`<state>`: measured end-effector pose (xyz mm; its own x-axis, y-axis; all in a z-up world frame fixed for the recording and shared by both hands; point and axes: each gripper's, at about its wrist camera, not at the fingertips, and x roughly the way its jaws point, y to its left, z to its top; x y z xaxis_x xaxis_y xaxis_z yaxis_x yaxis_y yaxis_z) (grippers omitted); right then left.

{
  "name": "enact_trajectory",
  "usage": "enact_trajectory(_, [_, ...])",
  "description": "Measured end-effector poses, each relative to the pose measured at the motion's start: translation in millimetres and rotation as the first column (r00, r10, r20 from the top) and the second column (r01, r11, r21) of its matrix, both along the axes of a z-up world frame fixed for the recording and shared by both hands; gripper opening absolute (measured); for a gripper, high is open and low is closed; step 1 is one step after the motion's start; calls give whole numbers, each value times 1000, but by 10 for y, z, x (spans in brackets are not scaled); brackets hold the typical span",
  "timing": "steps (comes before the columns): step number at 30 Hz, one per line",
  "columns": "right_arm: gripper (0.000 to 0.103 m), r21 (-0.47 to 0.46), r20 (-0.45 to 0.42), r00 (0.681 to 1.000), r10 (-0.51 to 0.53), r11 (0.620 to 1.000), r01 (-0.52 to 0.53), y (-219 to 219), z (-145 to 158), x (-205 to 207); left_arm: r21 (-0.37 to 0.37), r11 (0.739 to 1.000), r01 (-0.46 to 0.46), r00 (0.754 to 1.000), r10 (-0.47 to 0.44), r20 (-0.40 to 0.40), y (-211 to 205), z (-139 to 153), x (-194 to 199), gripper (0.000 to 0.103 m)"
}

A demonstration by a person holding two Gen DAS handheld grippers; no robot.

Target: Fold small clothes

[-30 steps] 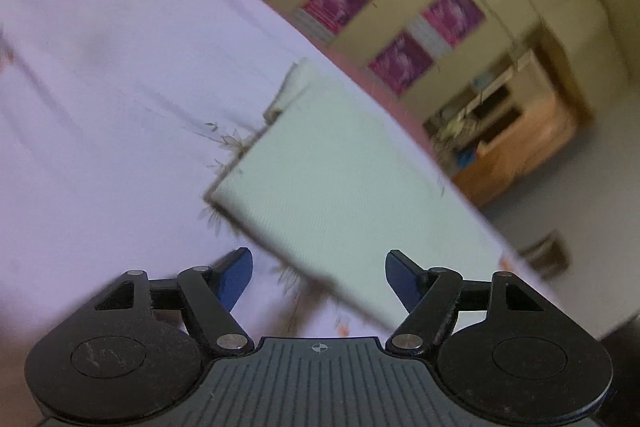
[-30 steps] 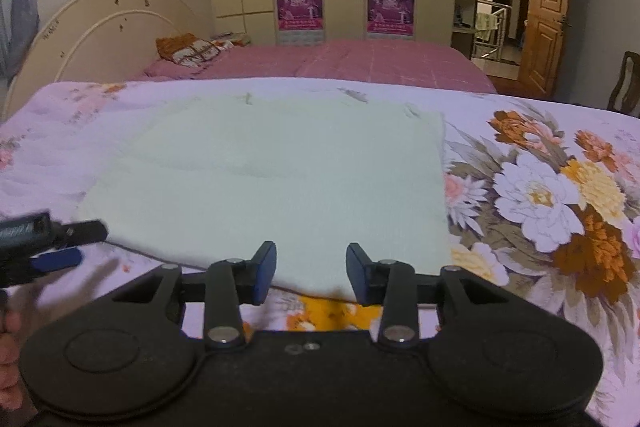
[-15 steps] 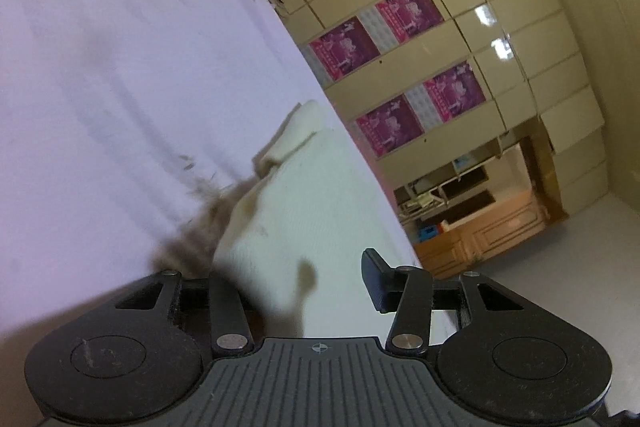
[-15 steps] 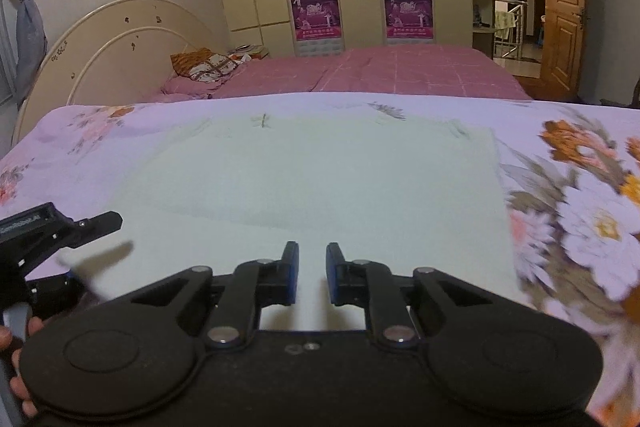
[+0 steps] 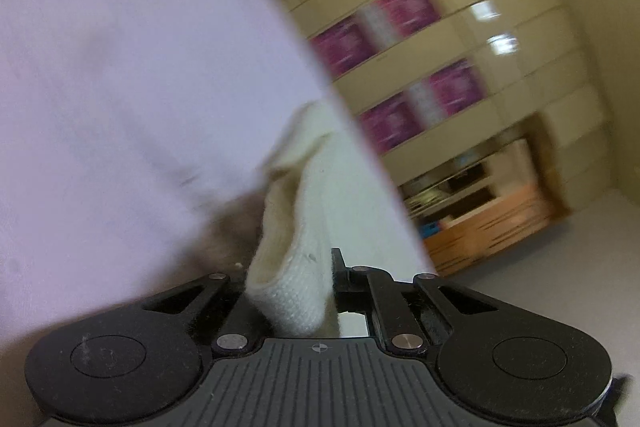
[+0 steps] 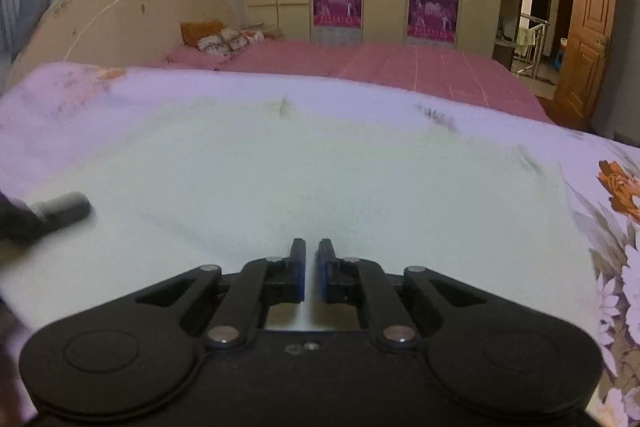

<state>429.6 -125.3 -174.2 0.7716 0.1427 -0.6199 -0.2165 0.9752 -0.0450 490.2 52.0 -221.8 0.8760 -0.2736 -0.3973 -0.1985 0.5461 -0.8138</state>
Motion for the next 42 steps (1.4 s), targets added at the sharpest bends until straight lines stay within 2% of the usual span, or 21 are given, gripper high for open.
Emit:
enact_trajectory(6, [5,26,-8,1000,-24,999,25,4,-5,-7,38,999,22,1000,-22,-7,-44,115,200,7])
enact_trajectory(10, [5,71,-21,999,-44,996,45,-43,10,22,164,984,71,996,-78,33,-145,384,278,7])
enact_trajectory(14, [5,120,-37,998,-49,991,53,-119,28,42,312,940,138,986,-161,48,-325,809,214,7])
enact_trajectory(17, [6,141,-42,998,-57,988,62,-176,73,12,396,898,193,972,-230,47,-502,1122,298,7])
enact_trajectory(19, [12,176,-35,995,-89,980,93,-291,132,-47,449,861,239,957,-288,44,-641,1299,305,7])
enact_trajectory(22, [15,279,-34,984,-174,944,176,-641,229,-166,531,783,325,920,-392,14,-960,1549,358,7])
enact_trajectory(25, [15,365,-36,967,-251,898,246,-1063,327,-311,588,703,400,879,-477,-27,-1360,1652,406,7])
enact_trajectory(28, [16,447,-59,947,-317,839,309,-1510,389,-454,601,646,470,839,-538,-79,-1683,1717,387,7])
enact_trajectory(32, [24,511,-103,928,-358,781,359,-1954,396,-629,565,599,568,776,-618,-126,-2108,1551,330,9])
enact_trajectory(33, [25,518,-113,926,-361,774,365,-2038,391,-666,547,582,601,755,-638,-151,-2181,1484,268,15])
enact_trajectory(34, [28,524,-120,925,-360,769,367,-2113,383,-698,522,571,634,736,-653,-179,-2214,1446,201,38])
enact_trajectory(35, [31,528,-125,925,-359,765,368,-2162,379,-701,496,579,647,724,-672,-159,-2175,1493,136,58])
enact_trajectory(36, [37,538,-130,925,-358,758,369,-2215,369,-714,483,594,643,718,-687,-110,-2080,1566,16,66])
enact_trajectory(38, [40,564,-131,929,-346,745,357,-2255,365,-709,471,641,606,732,-681,-14,-1768,1761,-163,69])
enact_trajectory(39, [40,579,-132,933,-335,738,347,-2259,362,-691,469,659,588,746,-666,0,-1608,1828,-177,69])
enact_trajectory(40, [40,593,-132,938,-322,733,335,-2245,358,-655,475,683,556,773,-634,7,-1425,1868,-168,69])
enact_trajectory(42, [40,607,-127,949,-289,734,305,-2170,348,-572,508,721,471,840,-543,-9,-1028,1881,-70,69])
